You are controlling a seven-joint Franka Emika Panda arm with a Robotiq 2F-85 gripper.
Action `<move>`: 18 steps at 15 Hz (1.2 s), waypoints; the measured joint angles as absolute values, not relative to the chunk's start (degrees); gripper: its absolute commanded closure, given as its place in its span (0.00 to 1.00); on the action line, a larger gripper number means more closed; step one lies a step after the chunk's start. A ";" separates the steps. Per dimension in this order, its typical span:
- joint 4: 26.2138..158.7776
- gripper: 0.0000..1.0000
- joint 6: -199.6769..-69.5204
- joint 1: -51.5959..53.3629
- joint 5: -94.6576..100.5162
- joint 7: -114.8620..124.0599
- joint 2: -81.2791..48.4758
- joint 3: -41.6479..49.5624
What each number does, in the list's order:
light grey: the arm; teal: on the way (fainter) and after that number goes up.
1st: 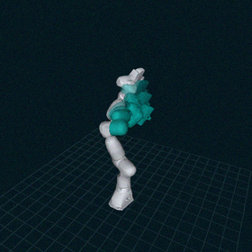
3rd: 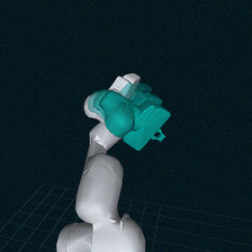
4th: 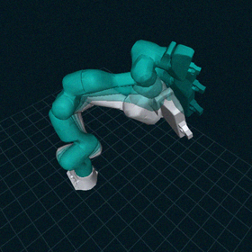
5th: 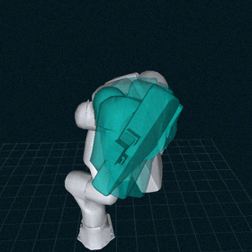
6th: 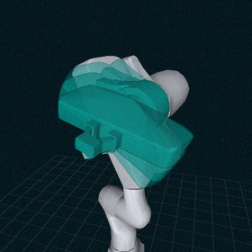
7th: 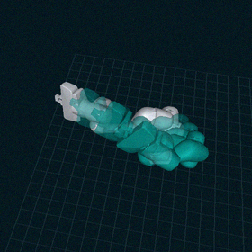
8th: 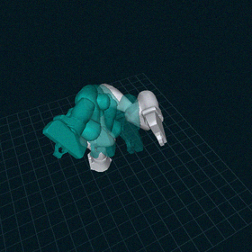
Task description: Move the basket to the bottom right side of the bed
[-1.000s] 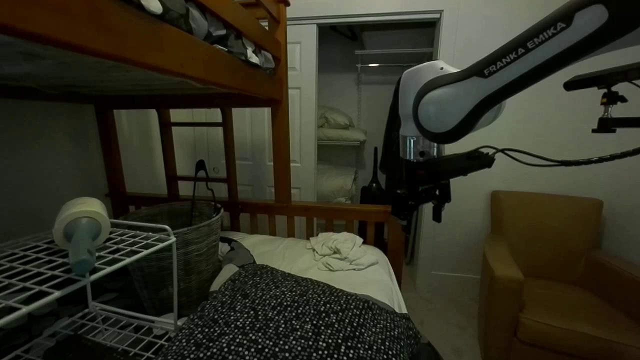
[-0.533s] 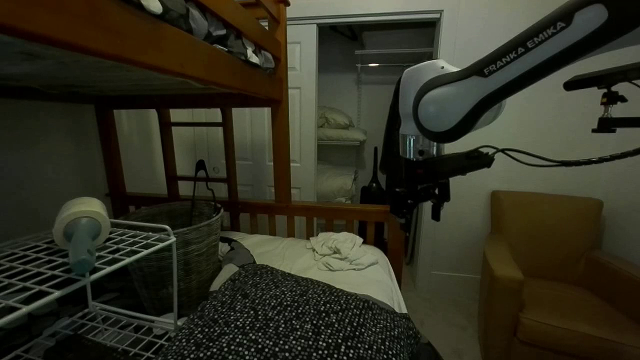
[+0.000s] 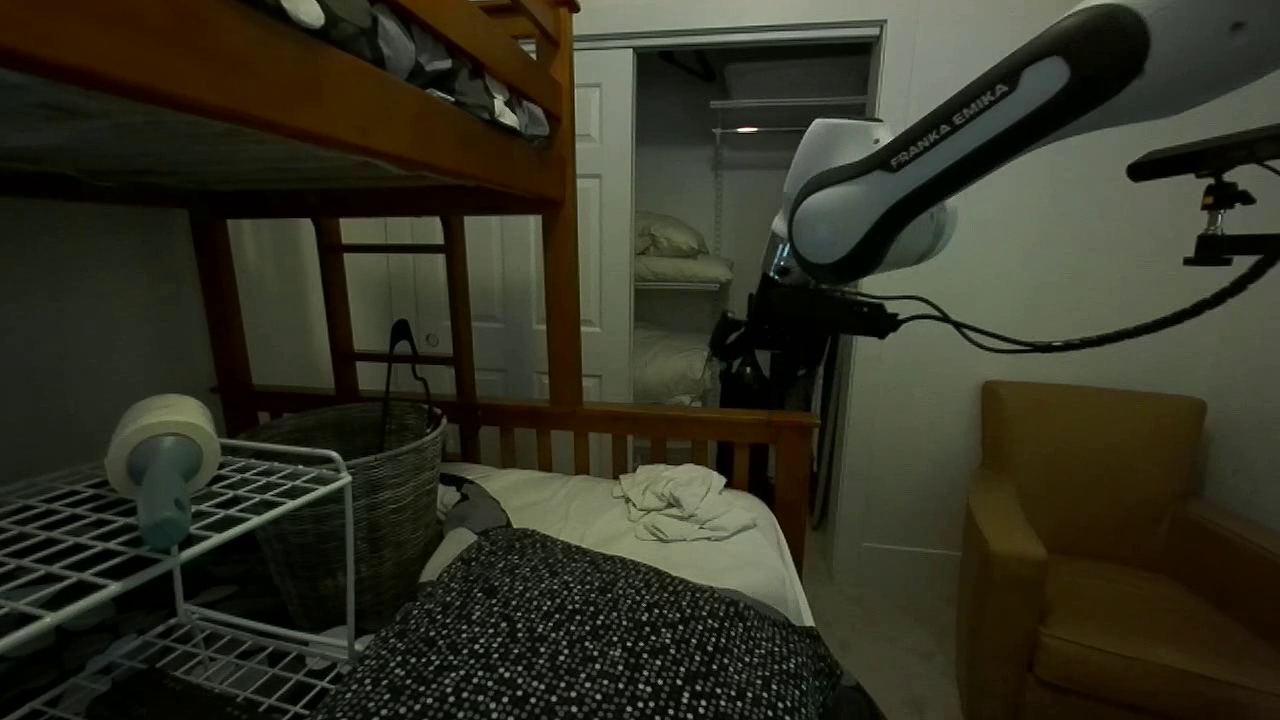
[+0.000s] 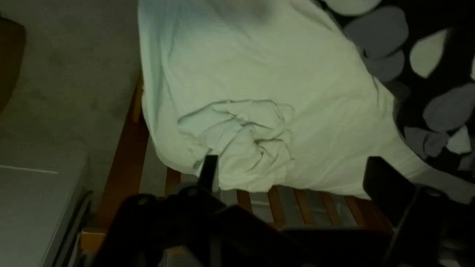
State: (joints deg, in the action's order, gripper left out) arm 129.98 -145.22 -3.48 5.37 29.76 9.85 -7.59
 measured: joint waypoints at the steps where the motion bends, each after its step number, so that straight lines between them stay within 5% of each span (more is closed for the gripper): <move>1: 127.36 0.00 -148.53 -3.29 3.91 29.54 6.73 -7.33; 6: 109.66 0.00 -151.31 0.96 -11.31 16.33 -9.55 -8.01; 12: 90.55 0.00 -136.76 2.57 -19.48 3.29 -22.41 -12.80; 18: 87.69 0.00 -136.11 3.08 -19.95 6.11 -24.34 -12.37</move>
